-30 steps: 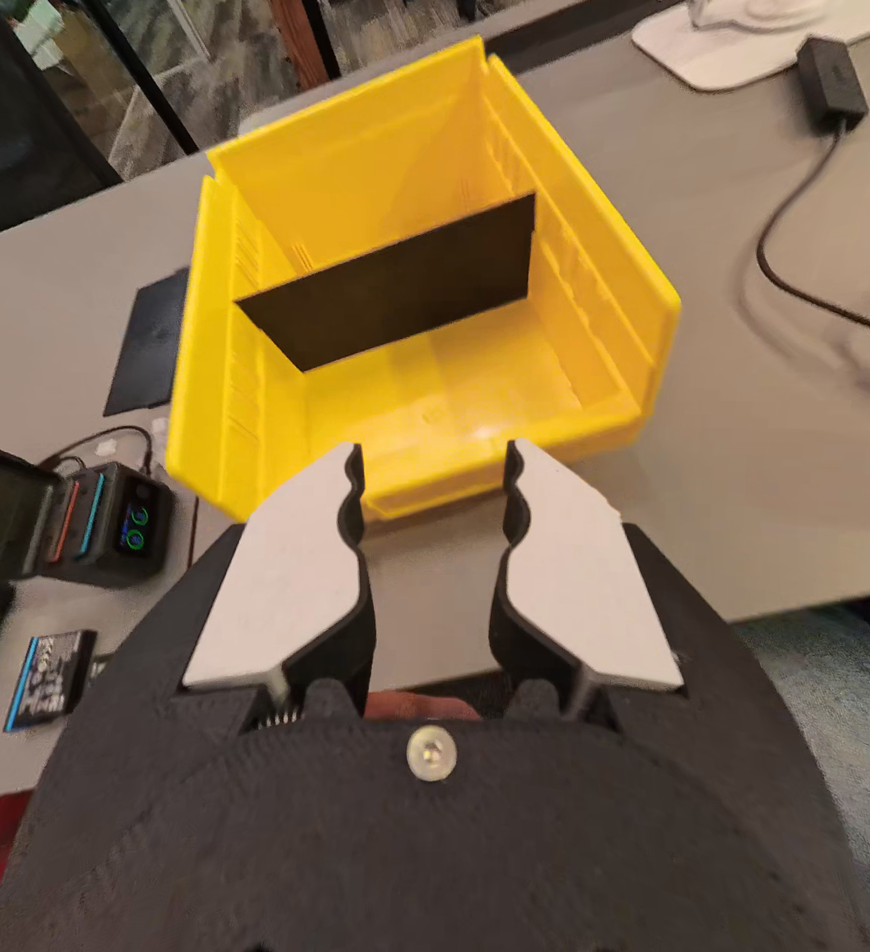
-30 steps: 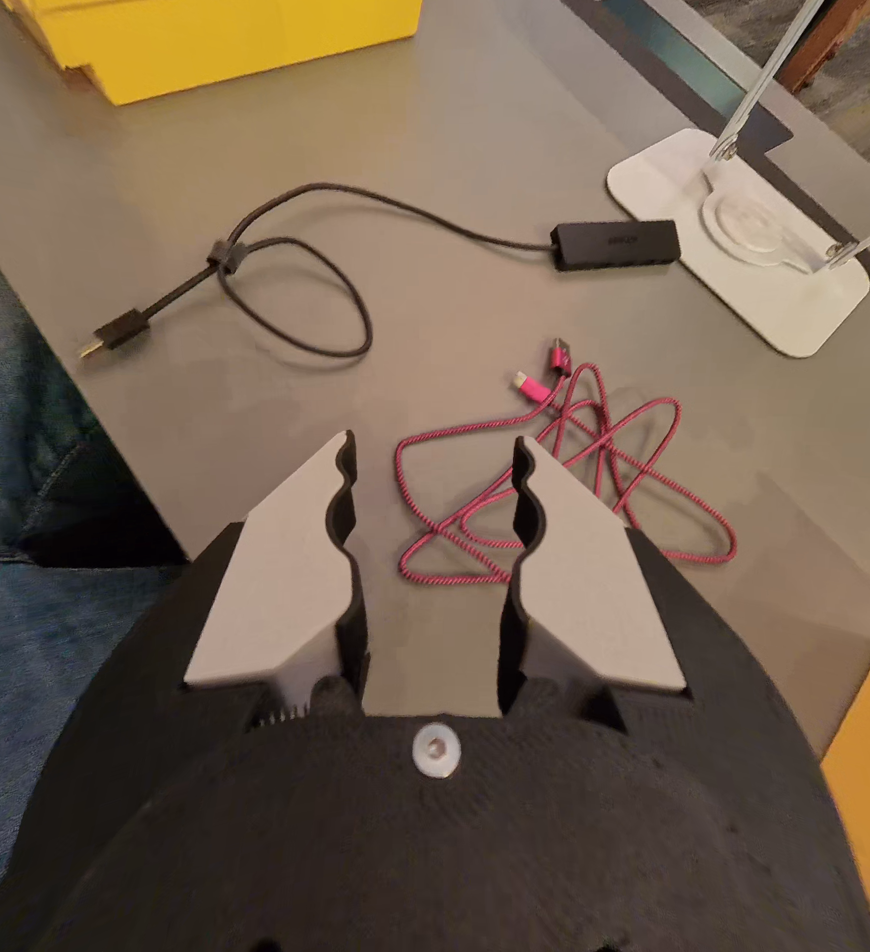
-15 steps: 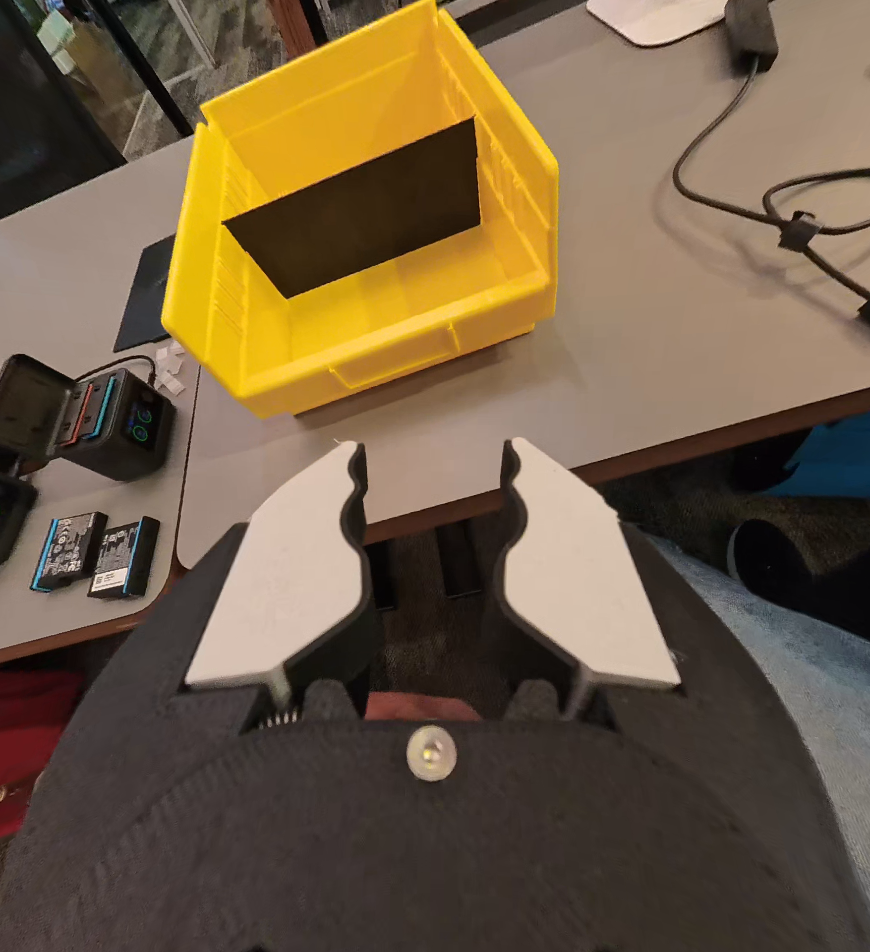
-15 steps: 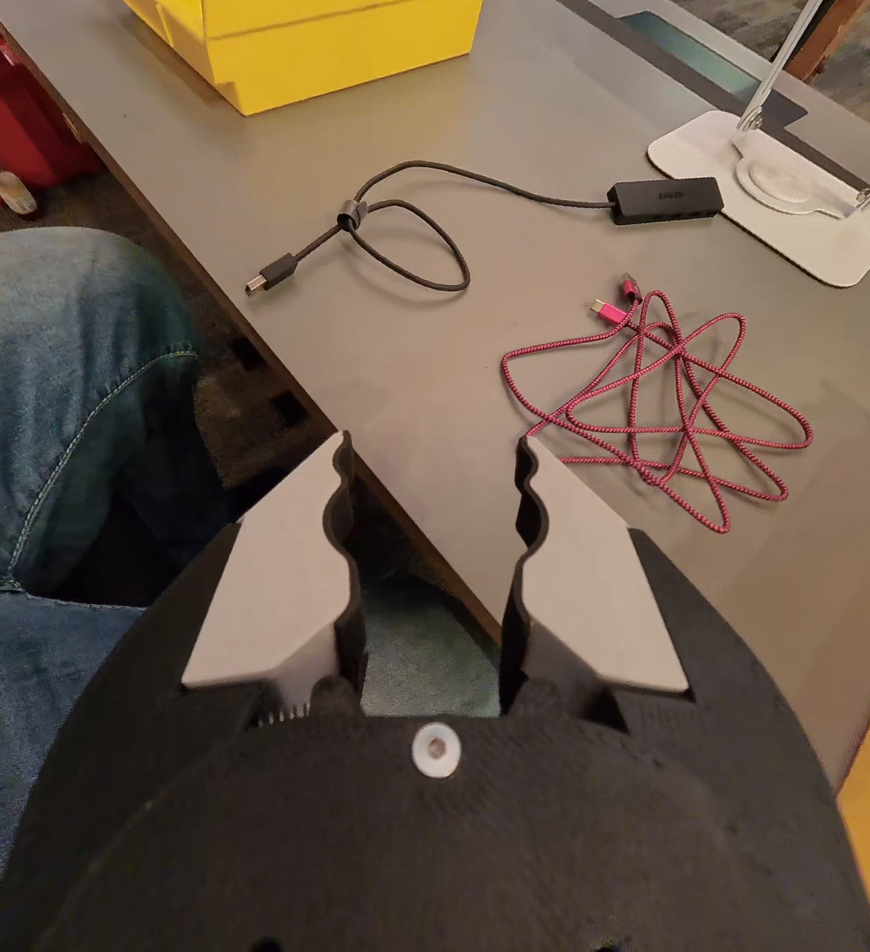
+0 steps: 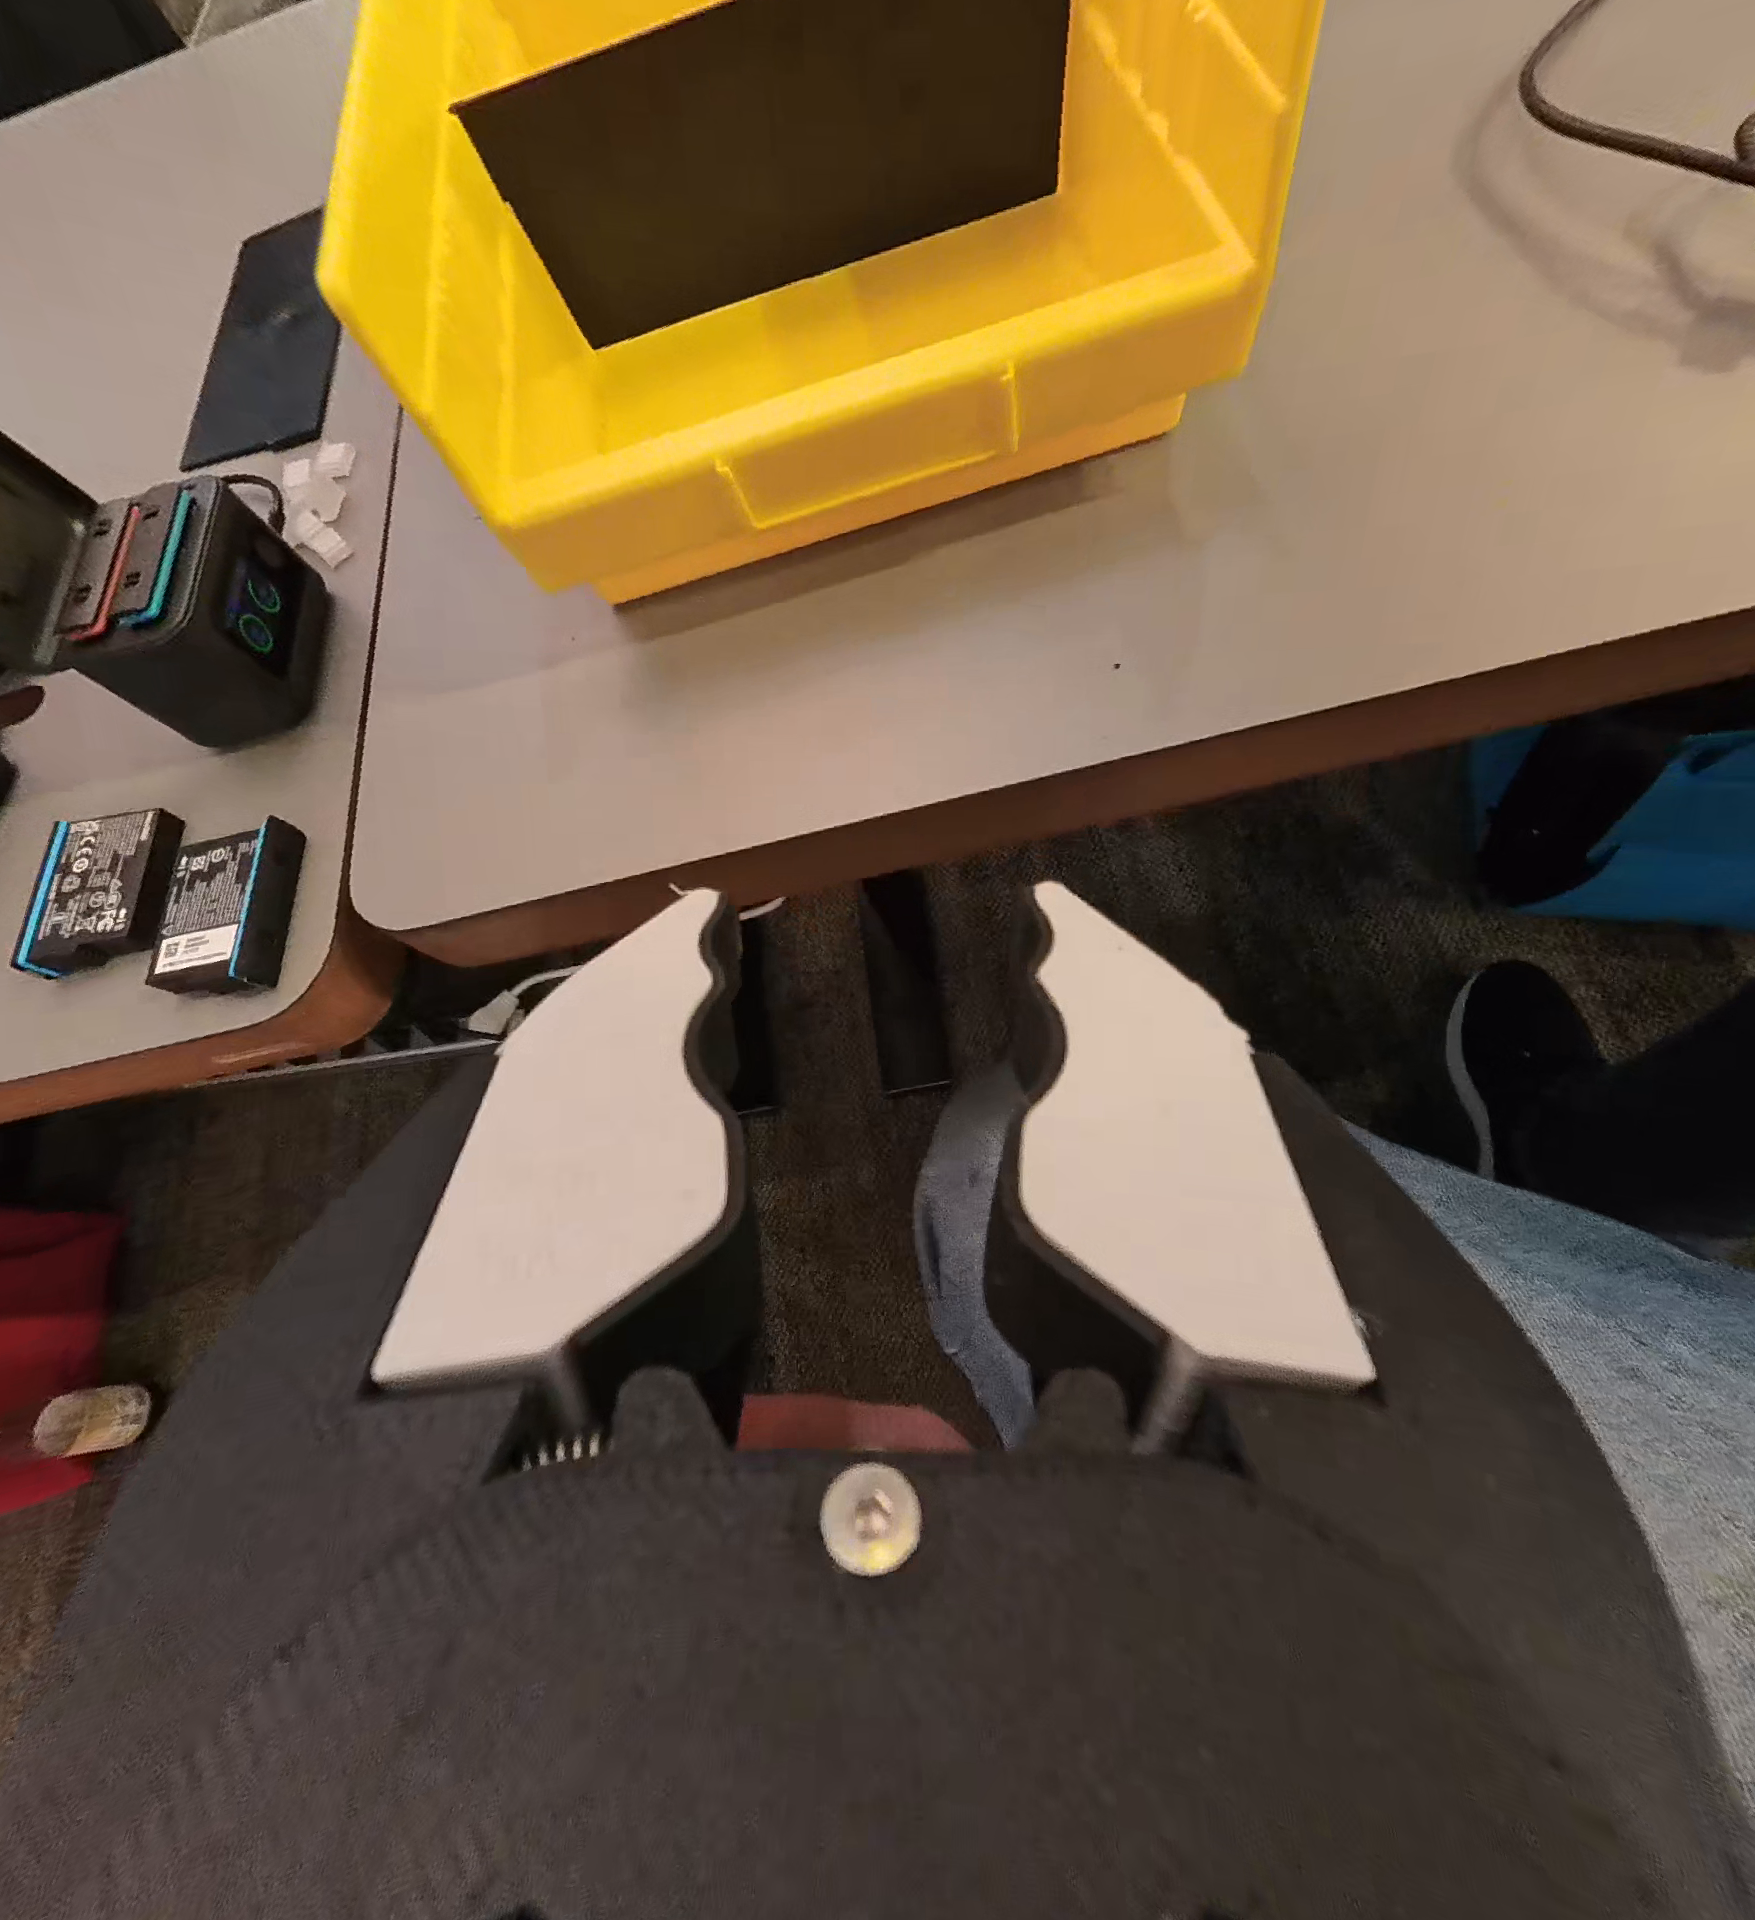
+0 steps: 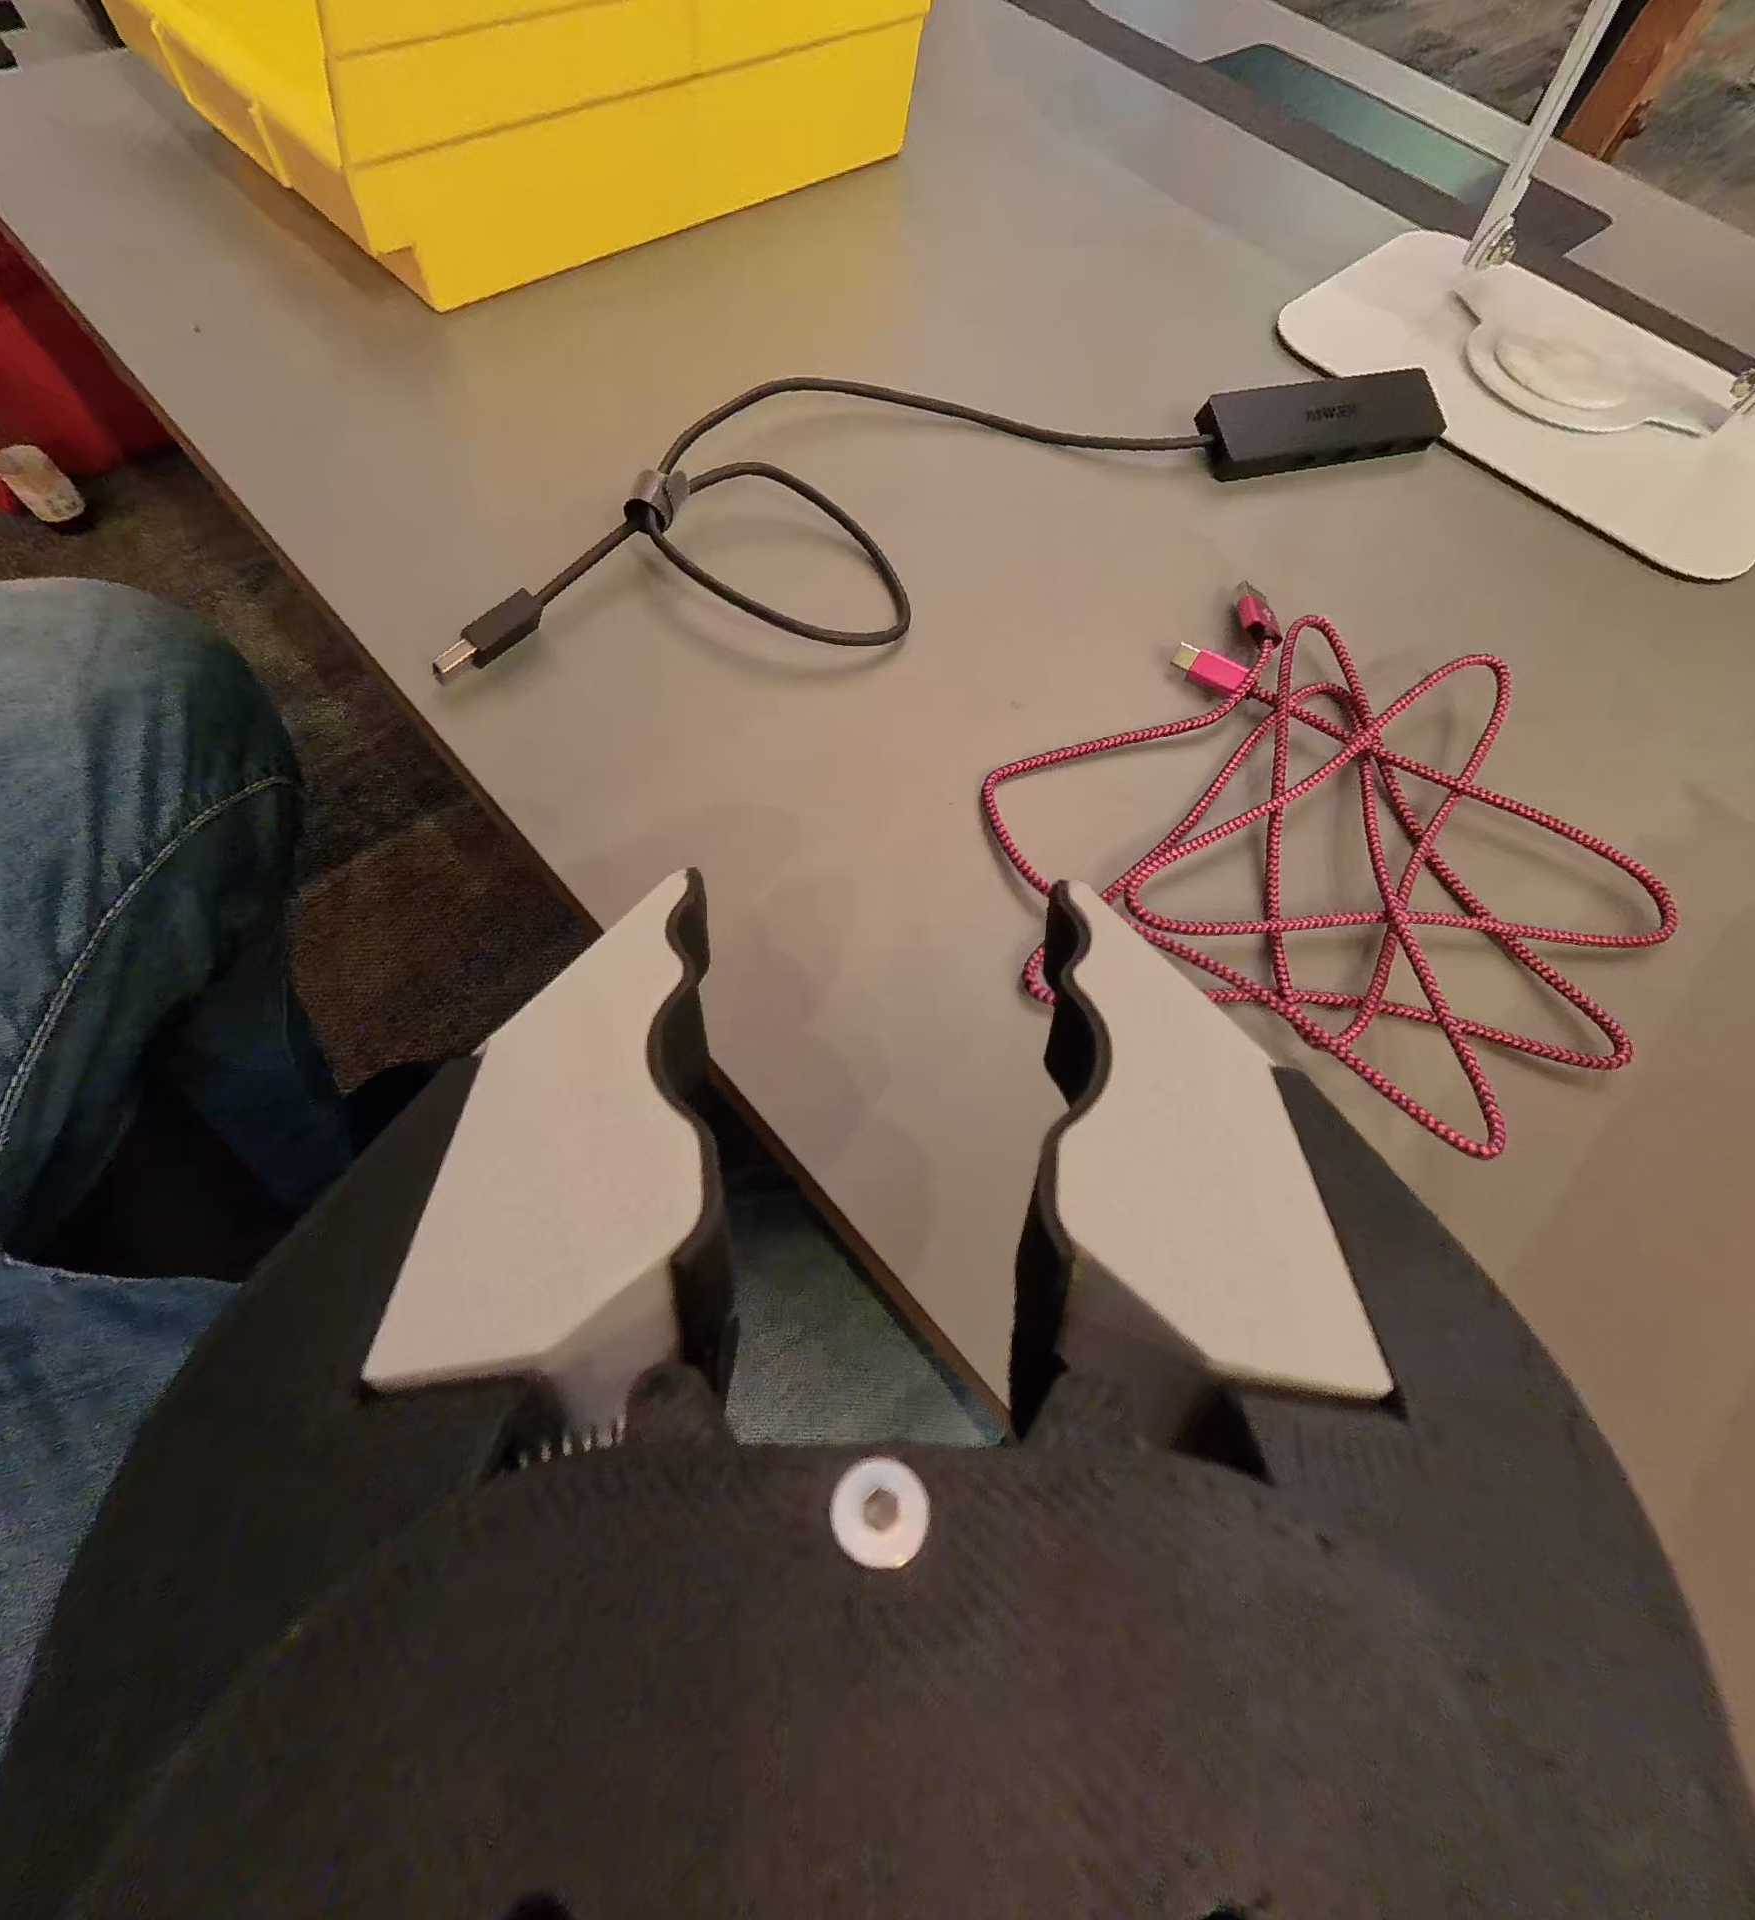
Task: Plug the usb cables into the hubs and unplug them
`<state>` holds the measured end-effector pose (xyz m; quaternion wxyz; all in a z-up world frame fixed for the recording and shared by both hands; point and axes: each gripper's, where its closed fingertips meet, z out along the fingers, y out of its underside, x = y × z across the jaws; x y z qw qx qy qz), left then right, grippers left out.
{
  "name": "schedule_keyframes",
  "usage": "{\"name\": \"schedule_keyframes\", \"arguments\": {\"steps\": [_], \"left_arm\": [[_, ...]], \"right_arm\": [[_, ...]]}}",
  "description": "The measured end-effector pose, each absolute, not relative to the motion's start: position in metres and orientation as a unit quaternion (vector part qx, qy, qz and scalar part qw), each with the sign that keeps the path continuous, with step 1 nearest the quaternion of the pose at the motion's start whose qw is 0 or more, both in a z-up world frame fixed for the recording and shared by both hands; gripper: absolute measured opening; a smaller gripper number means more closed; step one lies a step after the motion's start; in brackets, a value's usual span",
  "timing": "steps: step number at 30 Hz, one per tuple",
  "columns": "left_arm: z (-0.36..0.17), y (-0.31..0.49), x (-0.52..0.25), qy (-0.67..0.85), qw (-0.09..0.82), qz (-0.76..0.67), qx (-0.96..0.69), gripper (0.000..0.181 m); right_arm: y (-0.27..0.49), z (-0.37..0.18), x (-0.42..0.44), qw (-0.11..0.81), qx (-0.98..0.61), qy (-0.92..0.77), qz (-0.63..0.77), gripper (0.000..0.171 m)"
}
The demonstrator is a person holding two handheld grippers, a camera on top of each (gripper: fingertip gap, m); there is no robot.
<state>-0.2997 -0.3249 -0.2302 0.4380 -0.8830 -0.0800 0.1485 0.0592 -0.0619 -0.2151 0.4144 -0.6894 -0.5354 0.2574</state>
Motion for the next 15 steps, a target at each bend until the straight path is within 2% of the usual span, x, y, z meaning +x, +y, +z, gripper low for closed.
{"name": "schedule_keyframes", "arguments": {"steps": [6,11,15], "left_arm": [[-0.218,-0.283,-0.269,-0.018,0.467,0.106,-0.878,0.051],[-0.192,-0.200,-0.216,0.134,0.503,0.063,-0.852,0.052],[-0.180,-0.130,-0.170,0.286,0.496,0.058,-0.818,0.058]], "right_arm": [[-0.049,-0.210,0.053,0.426,-0.686,-0.537,0.245,0.065],[-0.023,-0.195,0.039,0.438,-0.672,-0.550,0.230,0.065],[0.003,-0.190,0.019,0.421,-0.670,-0.561,0.240,0.065]]}}
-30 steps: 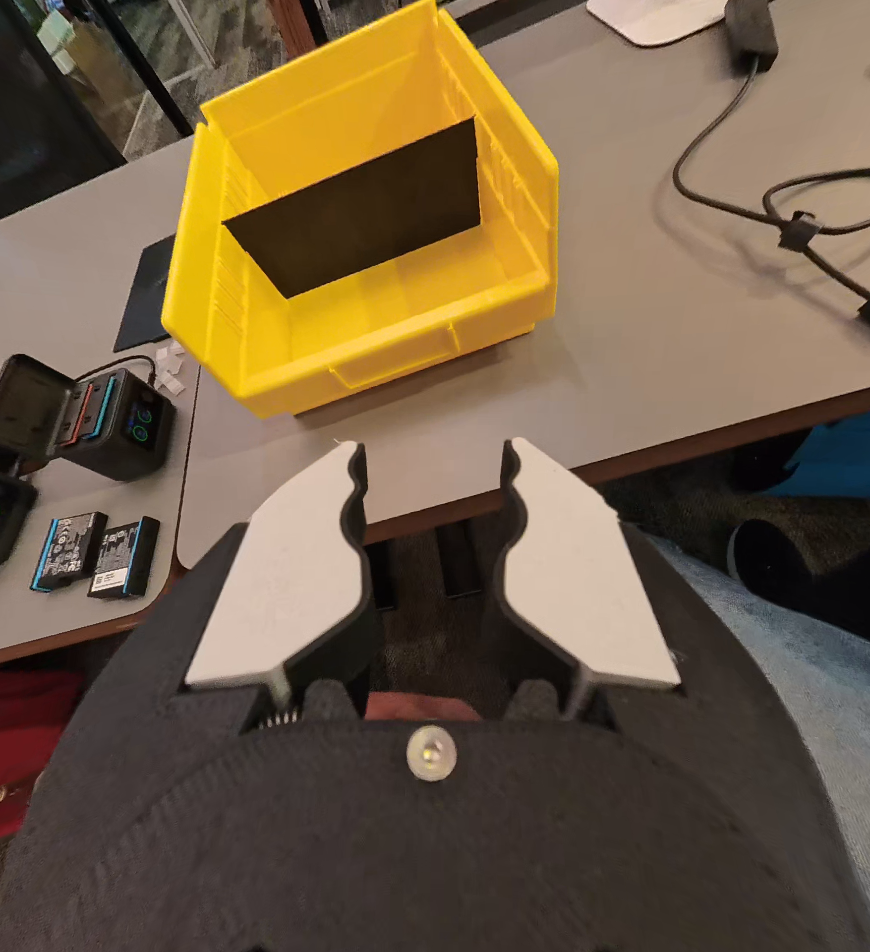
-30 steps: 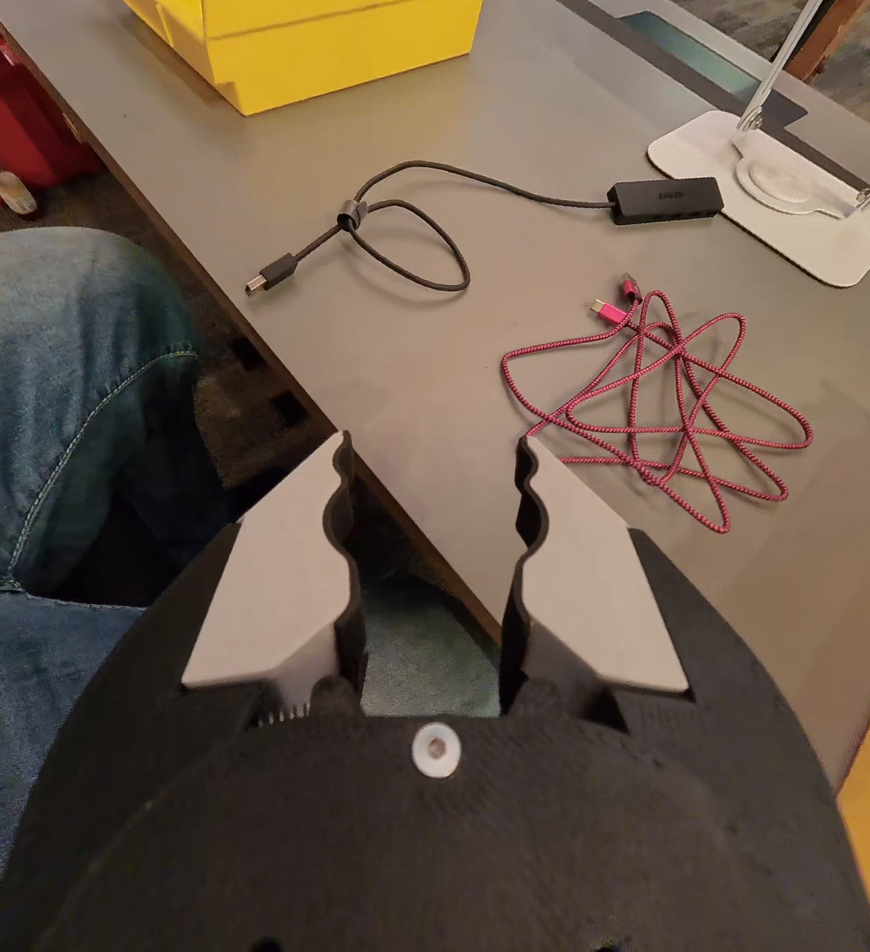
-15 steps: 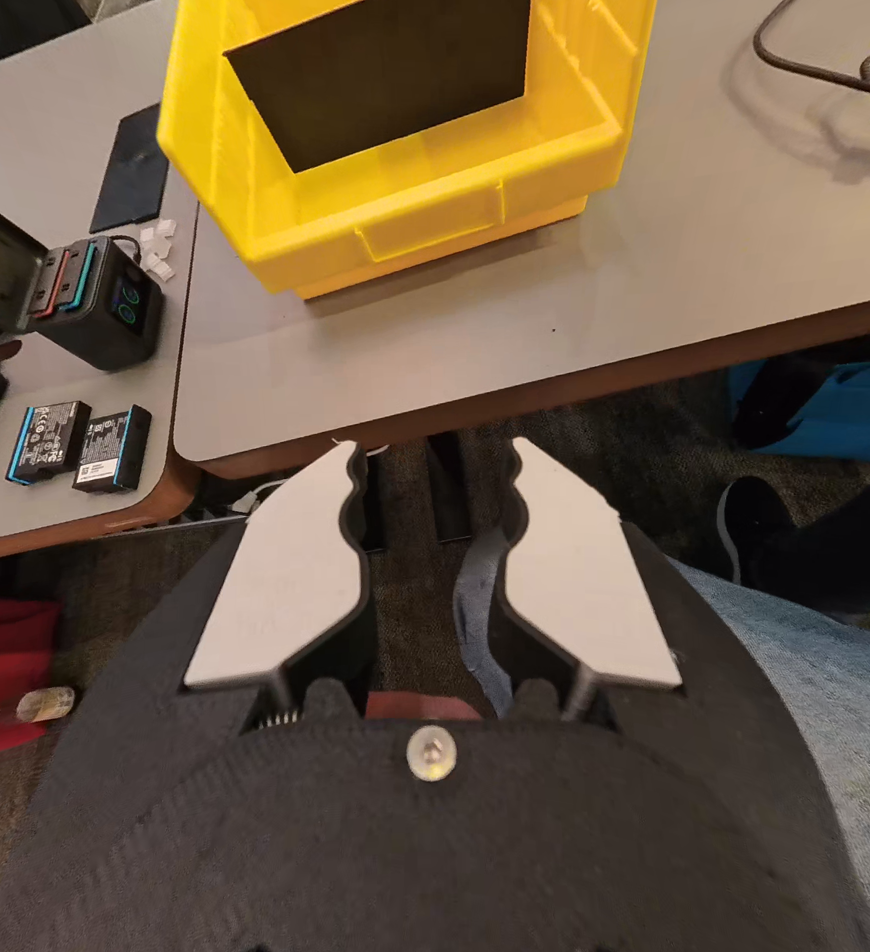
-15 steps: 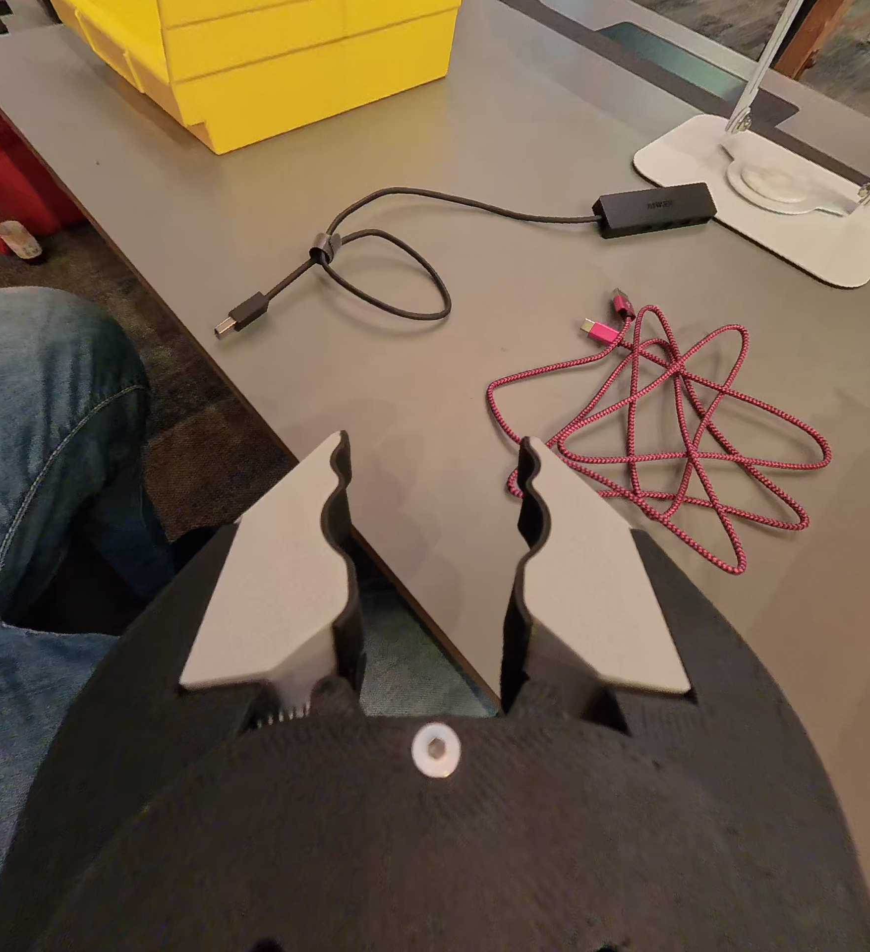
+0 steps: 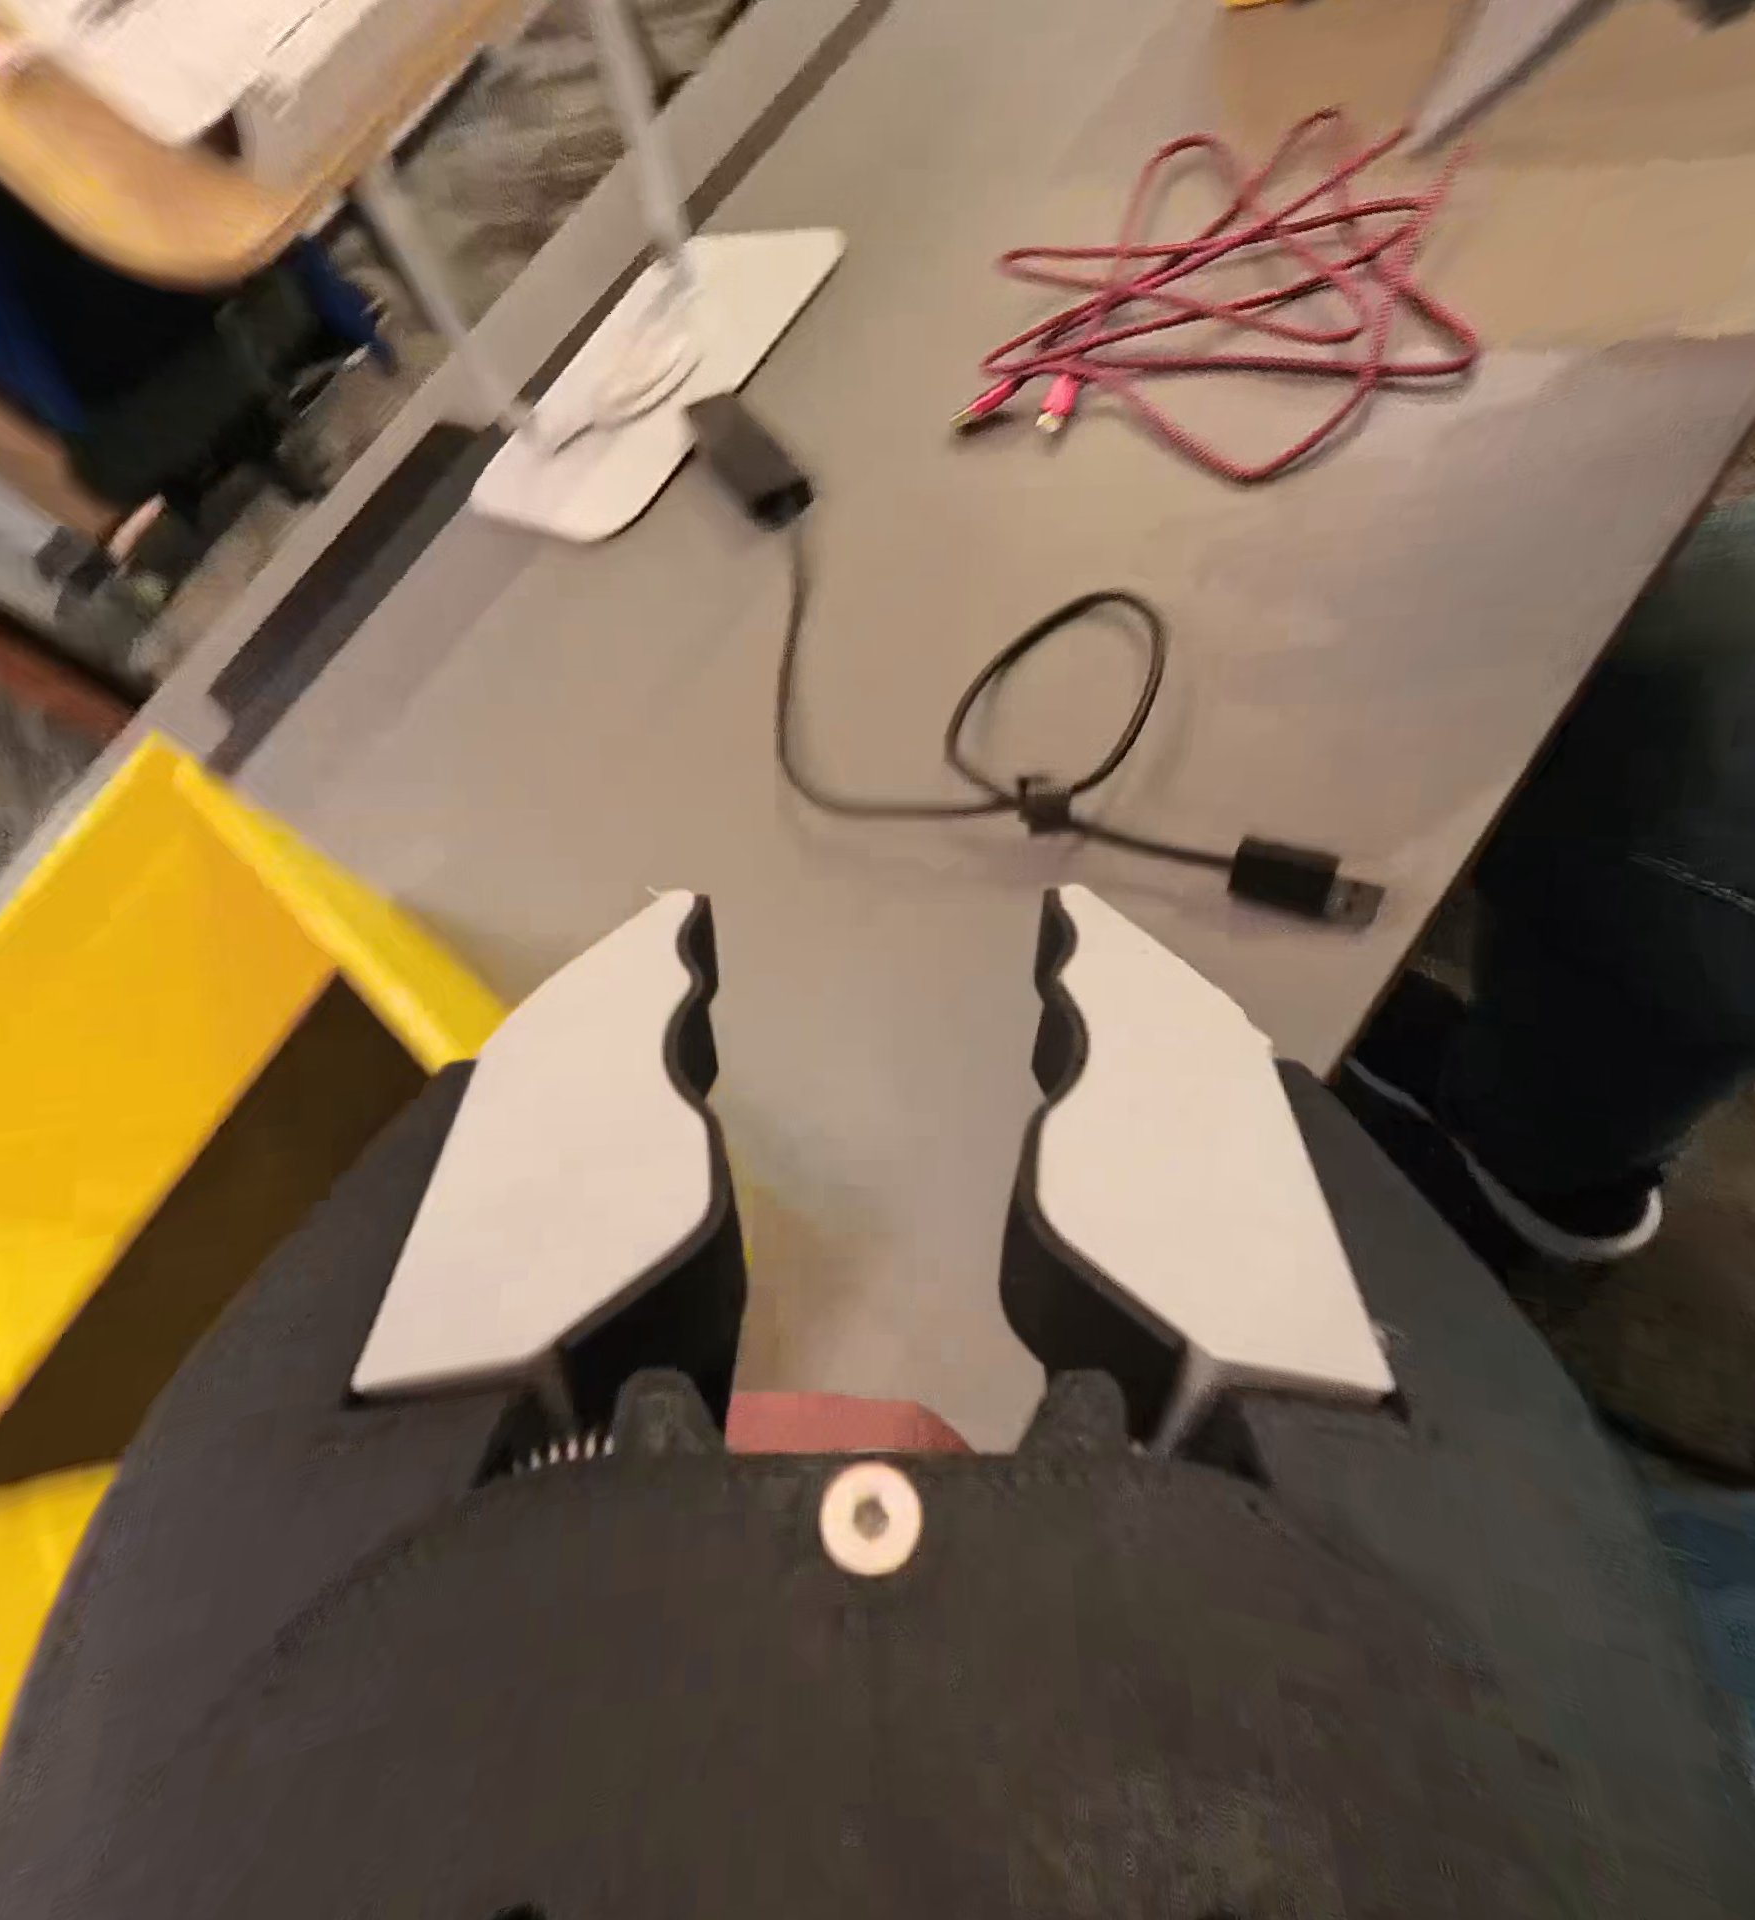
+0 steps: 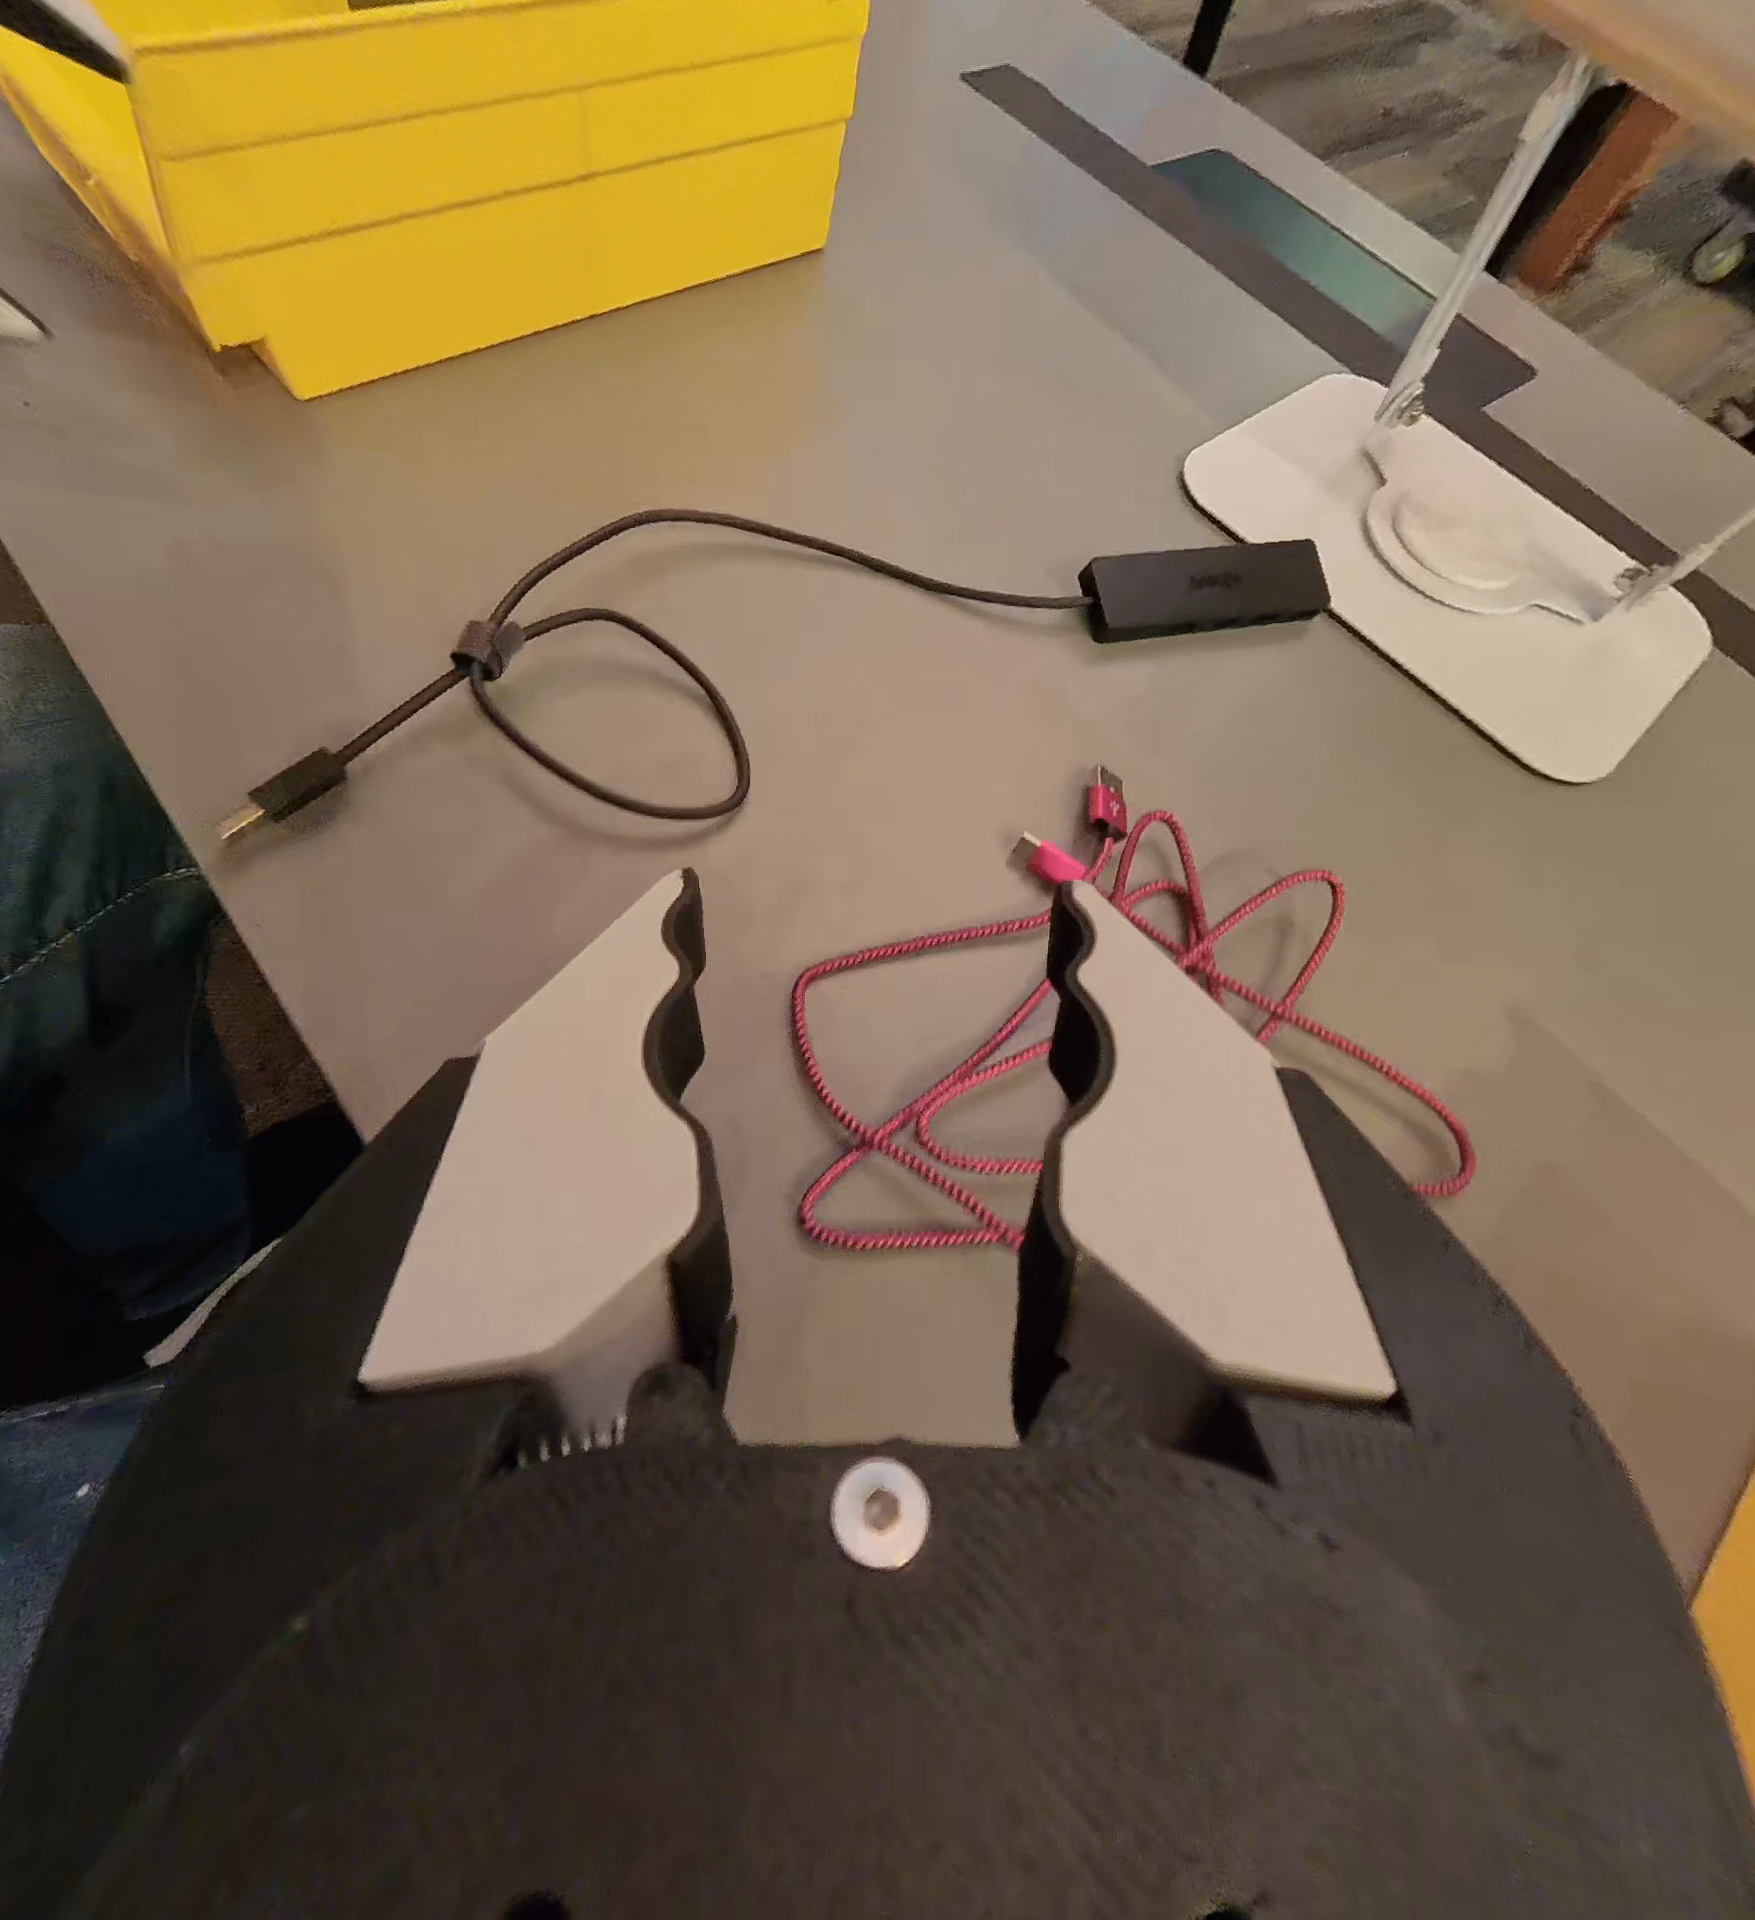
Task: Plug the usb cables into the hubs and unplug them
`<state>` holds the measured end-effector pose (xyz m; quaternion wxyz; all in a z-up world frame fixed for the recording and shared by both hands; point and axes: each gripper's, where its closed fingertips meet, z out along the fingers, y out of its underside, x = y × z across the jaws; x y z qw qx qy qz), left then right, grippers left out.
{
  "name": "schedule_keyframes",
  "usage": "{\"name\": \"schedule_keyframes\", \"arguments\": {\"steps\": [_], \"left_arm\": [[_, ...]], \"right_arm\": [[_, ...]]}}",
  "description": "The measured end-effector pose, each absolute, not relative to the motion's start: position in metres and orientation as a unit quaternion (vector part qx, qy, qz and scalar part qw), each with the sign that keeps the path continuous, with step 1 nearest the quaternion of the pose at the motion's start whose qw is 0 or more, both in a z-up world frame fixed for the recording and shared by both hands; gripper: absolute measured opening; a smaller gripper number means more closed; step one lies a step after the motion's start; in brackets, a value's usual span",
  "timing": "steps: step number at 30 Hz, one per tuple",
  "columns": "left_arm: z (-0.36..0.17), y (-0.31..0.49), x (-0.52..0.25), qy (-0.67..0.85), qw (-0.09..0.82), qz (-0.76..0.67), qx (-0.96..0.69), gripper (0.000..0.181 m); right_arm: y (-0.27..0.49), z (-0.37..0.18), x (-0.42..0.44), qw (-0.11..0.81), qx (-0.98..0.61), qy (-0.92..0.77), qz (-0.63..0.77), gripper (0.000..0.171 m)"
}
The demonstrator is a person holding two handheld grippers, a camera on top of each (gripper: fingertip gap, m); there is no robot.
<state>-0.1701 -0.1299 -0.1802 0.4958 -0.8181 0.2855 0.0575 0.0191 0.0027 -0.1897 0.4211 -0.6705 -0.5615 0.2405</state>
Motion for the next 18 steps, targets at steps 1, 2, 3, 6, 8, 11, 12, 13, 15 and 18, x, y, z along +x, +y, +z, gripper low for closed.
{"name": "schedule_keyframes", "arguments": {"steps": [1,2,3,6,8,11,12,13,15,18], "left_arm": [[-0.179,-0.116,-0.159,0.314,0.491,0.057,-0.811,0.059],[-0.177,-0.103,-0.151,0.334,0.489,0.059,-0.804,0.060],[-0.178,-0.093,-0.145,0.347,0.483,0.059,-0.802,0.061],[-0.191,-0.078,-0.129,0.364,0.454,0.035,-0.812,0.063],[-0.204,-0.075,-0.122,0.372,0.434,0.025,-0.820,0.063],[-0.228,-0.074,-0.116,0.360,0.410,0.015,-0.838,0.063],[-0.236,-0.075,-0.115,0.351,0.401,0.011,-0.846,0.063],[-0.241,-0.076,-0.115,0.347,0.393,0.019,-0.851,0.063],[-0.248,-0.076,-0.126,0.355,0.383,0.068,-0.850,0.056],[-0.249,-0.079,-0.124,0.357,0.366,0.073,-0.856,0.059]], "right_arm": [[0.008,-0.189,0.013,0.414,-0.670,-0.567,0.243,0.065],[0.012,-0.189,0.007,0.407,-0.667,-0.574,0.245,0.066],[0.015,-0.188,0.001,0.400,-0.664,-0.581,0.248,0.066],[0.019,-0.188,-0.006,0.378,-0.655,-0.608,0.239,0.066],[0.026,-0.190,0.002,0.363,-0.657,-0.626,0.210,0.065],[0.033,-0.198,0.016,0.344,-0.672,-0.619,0.216,0.063],[0.032,-0.202,0.020,0.333,-0.678,-0.615,0.228,0.063],[0.032,-0.206,0.025,0.325,-0.683,-0.613,0.228,0.063],[0.031,-0.213,0.032,0.319,-0.684,-0.621,0.211,0.062],[0.008,-0.218,0.019,0.301,-0.666,-0.643,0.230,0.063]]}}
